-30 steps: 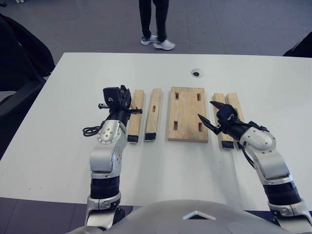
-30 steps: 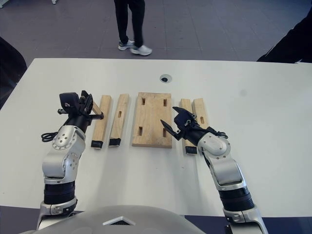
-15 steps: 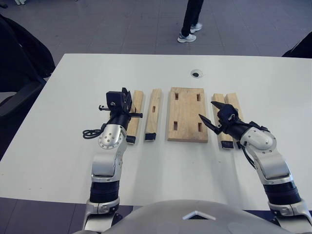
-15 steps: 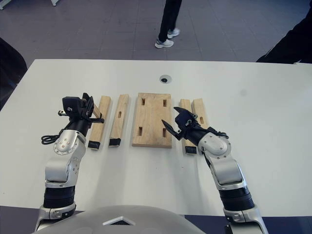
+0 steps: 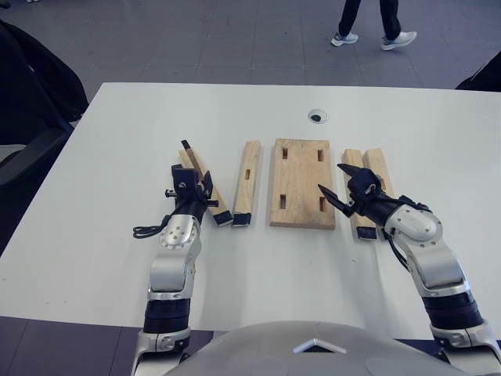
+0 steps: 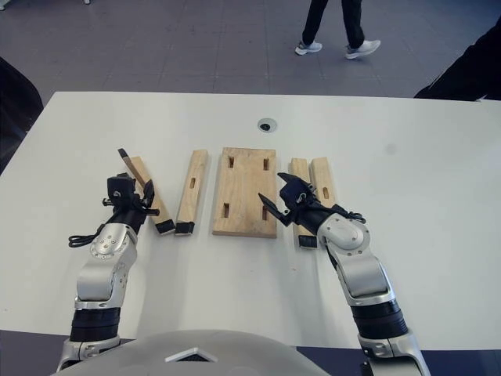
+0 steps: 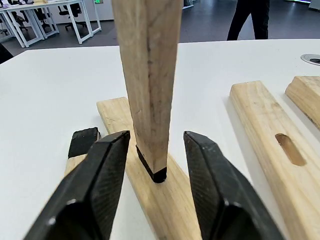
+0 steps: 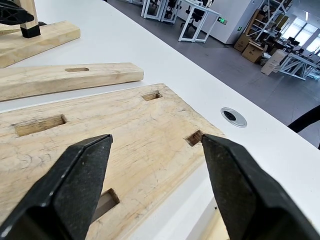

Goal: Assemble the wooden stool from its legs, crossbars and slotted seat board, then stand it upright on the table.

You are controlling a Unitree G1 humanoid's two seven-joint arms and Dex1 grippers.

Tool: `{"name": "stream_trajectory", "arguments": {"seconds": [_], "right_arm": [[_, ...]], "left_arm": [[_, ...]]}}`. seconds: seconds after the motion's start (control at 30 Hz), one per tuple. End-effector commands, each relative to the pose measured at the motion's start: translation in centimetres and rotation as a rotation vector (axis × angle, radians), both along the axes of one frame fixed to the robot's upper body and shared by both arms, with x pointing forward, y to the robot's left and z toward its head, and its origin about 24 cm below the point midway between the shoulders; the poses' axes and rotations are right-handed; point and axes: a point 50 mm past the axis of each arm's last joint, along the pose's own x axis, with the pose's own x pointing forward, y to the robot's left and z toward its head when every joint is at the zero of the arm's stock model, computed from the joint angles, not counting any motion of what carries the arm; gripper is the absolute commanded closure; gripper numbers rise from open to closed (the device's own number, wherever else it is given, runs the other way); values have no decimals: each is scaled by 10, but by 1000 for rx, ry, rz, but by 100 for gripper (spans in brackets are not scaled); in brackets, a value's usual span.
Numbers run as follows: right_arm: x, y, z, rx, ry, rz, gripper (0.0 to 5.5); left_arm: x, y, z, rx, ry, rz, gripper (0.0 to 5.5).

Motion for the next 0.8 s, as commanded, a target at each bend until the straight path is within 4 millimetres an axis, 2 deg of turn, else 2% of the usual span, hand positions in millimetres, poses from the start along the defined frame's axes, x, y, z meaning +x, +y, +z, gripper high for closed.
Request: {"name": "stream_trajectory", "arguments": {"seconds": [0.03, 0.37, 0.57, 0.8], "right_arm": [[-1, -1, 0, -15, 10, -2, 223], [0, -2, 0, -23, 9, 1, 223], [1, -3, 0, -24, 6, -9, 223], [0, -2, -1, -26, 6, -2, 223]], "left_arm": [[1, 0, 4, -4, -11, 7, 294], [-7, 3, 7, -44, 12, 41, 129], [-22, -6, 0, -94, 220, -17, 129], [-26, -17, -1, -93, 349, -63, 129]]}}
